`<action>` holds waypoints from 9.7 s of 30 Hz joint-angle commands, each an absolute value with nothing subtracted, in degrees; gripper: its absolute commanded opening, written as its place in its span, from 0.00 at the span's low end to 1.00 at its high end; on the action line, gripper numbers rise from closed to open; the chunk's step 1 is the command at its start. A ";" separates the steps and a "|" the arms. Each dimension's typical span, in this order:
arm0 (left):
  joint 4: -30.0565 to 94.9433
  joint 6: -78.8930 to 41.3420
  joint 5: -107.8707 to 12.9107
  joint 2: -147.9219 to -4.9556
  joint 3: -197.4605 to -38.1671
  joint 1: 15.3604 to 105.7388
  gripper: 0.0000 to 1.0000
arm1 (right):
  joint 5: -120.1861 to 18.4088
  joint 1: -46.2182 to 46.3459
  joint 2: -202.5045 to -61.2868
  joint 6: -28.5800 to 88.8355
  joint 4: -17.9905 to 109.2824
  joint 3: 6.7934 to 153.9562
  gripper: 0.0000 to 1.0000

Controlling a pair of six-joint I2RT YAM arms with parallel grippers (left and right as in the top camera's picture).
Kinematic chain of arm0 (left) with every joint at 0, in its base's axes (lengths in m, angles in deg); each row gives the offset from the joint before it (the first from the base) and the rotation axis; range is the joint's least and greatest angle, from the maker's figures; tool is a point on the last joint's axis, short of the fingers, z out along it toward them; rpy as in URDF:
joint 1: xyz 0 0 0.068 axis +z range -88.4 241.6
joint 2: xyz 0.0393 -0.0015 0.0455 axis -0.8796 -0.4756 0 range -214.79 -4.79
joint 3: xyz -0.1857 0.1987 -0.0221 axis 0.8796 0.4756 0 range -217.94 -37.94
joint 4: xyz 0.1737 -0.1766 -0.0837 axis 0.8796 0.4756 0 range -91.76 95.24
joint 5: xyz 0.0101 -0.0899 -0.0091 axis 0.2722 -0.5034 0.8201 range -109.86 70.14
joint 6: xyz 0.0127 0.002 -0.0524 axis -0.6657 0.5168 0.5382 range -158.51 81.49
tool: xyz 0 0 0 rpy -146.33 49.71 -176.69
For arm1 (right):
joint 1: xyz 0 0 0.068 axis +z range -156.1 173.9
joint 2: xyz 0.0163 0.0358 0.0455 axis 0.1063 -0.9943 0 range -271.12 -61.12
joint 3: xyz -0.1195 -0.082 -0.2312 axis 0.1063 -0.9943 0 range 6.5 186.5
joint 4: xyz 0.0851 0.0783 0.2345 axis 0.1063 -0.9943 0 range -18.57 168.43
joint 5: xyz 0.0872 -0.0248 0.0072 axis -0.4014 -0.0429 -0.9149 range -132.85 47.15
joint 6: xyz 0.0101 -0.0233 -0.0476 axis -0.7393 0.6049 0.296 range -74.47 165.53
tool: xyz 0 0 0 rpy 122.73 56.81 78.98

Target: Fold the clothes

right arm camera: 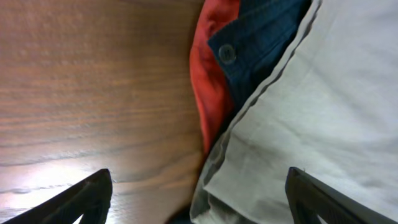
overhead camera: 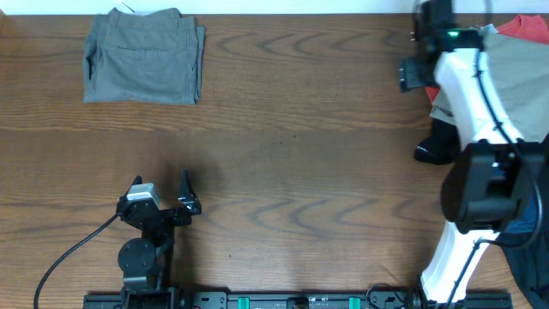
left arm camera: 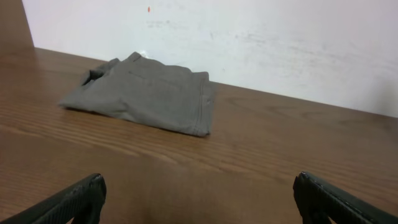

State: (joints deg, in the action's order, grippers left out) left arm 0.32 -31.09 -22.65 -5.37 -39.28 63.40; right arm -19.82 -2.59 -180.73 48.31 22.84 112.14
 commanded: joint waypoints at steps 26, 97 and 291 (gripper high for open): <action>2.07 -31.88 -21.75 -5.02 -38.17 63.29 0.98 | 5.62 -1.24 -184.04 52.09 28.08 98.22 0.99; 2.07 -31.88 -21.75 -5.02 -38.17 63.29 0.98 | 30.63 -6.81 -137.96 72.99 79.10 114.79 0.01; 2.07 -31.88 -21.75 -5.02 -38.17 63.29 0.98 | -18.90 -40.32 -172.30 26.91 20.26 126.53 0.99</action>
State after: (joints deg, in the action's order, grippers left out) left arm 0.35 -31.09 -22.65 -5.37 -39.28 63.40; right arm -18.84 -40.01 -170.16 26.72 21.18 126.33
